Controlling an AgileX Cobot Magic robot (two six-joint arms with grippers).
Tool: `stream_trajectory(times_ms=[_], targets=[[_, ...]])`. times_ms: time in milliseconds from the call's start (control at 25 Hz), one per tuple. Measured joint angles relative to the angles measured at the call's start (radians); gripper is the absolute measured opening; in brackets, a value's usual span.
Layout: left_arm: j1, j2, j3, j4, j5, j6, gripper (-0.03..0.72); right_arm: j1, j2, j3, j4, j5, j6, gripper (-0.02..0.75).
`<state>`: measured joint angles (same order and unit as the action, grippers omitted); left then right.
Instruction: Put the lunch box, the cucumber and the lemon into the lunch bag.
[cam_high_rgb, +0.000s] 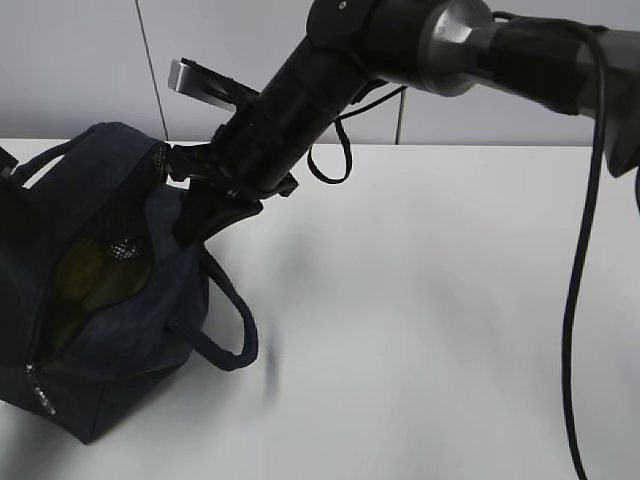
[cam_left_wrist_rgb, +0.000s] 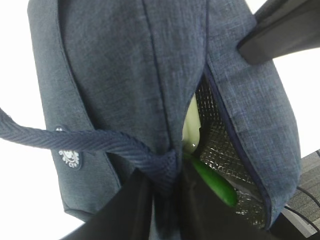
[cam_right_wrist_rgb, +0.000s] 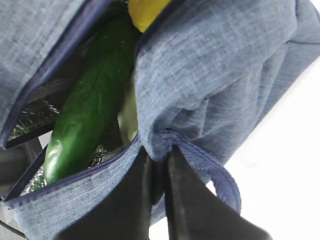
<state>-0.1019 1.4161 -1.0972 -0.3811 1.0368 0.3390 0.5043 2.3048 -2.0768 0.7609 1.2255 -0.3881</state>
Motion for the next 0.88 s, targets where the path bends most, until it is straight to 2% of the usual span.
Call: stream_trajectory(times_ms=[240, 400, 640, 800, 880], targets=[[0.0, 0.0, 0.0, -0.025, 0.002, 0.0, 0.092, -0.004, 0.0, -0.063, -0.031, 0.003, 0.005, 0.02], [0.0, 0.0, 0.0, -0.084, 0.006, 0.002, 0.092, -0.01, 0.0, -0.123, -0.145, 0.006, 0.052, 0.018], [0.0, 0.0, 0.0, -0.181, 0.008, 0.01, 0.092, -0.012, -0.031, -0.129, -0.281, 0.021, 0.086, 0.017], [-0.005, -0.001, 0.0, -0.242, 0.008, 0.028, 0.092, -0.026, -0.058, -0.129, -0.301, 0.028, 0.092, 0.016], [-0.028, -0.001, 0.0, -0.253, 0.006, 0.032, 0.092, -0.031, -0.073, -0.129, -0.309, 0.03, 0.096, 0.016]])
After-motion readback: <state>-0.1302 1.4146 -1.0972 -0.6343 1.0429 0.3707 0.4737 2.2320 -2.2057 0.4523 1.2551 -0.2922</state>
